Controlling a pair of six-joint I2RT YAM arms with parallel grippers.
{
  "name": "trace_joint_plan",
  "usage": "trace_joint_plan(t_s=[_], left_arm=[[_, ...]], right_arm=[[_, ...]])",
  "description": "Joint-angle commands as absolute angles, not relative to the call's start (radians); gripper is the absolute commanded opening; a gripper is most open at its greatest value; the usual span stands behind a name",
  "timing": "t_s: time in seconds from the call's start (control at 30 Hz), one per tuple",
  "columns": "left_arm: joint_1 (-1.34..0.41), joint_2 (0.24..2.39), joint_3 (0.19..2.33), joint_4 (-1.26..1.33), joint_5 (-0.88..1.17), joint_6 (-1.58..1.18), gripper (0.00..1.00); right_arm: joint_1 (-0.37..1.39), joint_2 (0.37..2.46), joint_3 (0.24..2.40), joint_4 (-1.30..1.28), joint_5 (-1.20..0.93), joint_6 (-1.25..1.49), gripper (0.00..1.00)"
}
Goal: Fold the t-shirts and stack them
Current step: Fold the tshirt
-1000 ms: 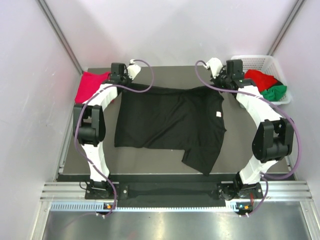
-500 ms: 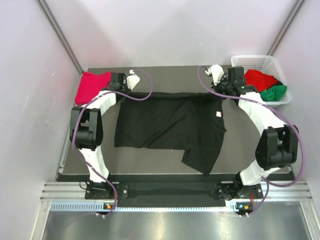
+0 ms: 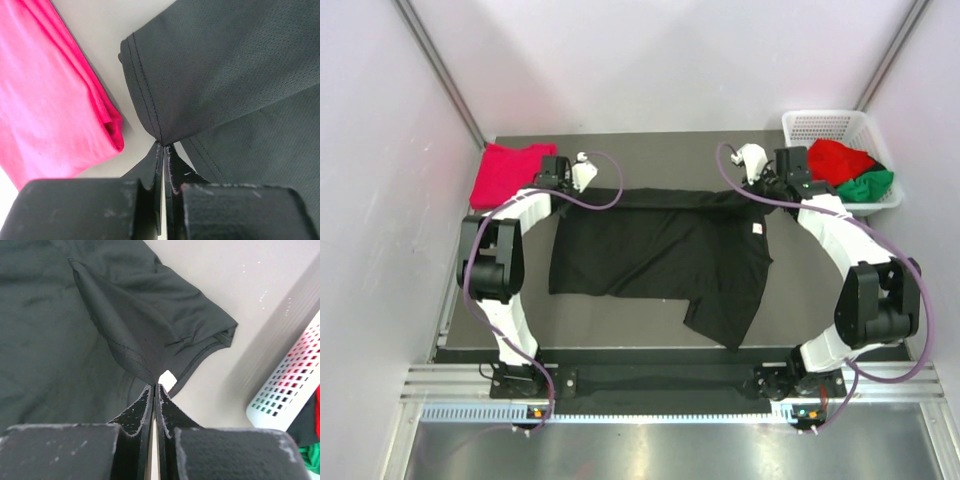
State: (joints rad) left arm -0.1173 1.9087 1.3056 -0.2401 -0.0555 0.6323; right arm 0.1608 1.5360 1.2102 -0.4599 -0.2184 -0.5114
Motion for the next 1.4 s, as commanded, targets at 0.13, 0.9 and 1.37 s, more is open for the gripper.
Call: trace_joint_plan(t_s=[0.13, 0.9, 1.37], left_arm=[[-0.107, 1.855, 1.27, -0.235, -0.071, 0.652, 0.0], [-0.106, 1.813, 1.253, -0.256, -0.072, 0.624, 0.39], [-0.14, 1.948, 1.447, -0.314, -0.018, 0.519, 0.31]], right_arm=[[0.164, 1.466, 1.166, -0.445, -0.265, -0.48, 0.0], [0.218, 1.48, 1.089, -0.456, -0.33, -0.495, 0.0], [0.245, 1.503, 1.109, -0.448, -0.31, -0.506, 0.0]])
